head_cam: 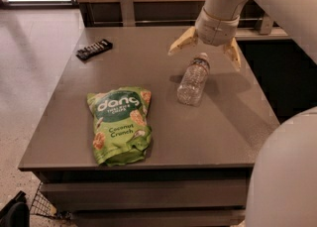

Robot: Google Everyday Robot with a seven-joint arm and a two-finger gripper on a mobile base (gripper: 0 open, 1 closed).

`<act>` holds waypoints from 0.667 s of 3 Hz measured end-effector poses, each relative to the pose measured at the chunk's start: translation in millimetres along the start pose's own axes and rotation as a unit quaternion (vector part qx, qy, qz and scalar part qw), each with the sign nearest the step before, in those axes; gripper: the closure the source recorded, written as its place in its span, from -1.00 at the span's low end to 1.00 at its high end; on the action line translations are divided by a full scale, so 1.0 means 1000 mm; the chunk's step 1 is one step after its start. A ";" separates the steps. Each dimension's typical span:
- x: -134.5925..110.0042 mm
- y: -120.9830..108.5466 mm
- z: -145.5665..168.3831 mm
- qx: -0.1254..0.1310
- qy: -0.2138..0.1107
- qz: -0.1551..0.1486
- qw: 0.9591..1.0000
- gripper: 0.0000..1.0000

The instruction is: Place water bottle upright

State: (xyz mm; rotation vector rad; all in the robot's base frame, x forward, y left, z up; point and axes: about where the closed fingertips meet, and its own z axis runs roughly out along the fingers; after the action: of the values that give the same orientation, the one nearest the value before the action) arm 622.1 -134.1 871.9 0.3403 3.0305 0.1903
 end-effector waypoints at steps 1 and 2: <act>0.004 0.002 0.011 -0.002 0.013 0.010 1.000 -1.00; 0.011 -0.002 0.028 0.002 0.034 0.029 0.999 -1.00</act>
Offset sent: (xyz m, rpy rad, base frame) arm -0.0206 0.0009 -0.0478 0.0140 0.1426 -0.0886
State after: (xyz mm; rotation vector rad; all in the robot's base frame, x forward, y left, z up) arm 613.9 -130.4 842.7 0.4297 3.0900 0.2026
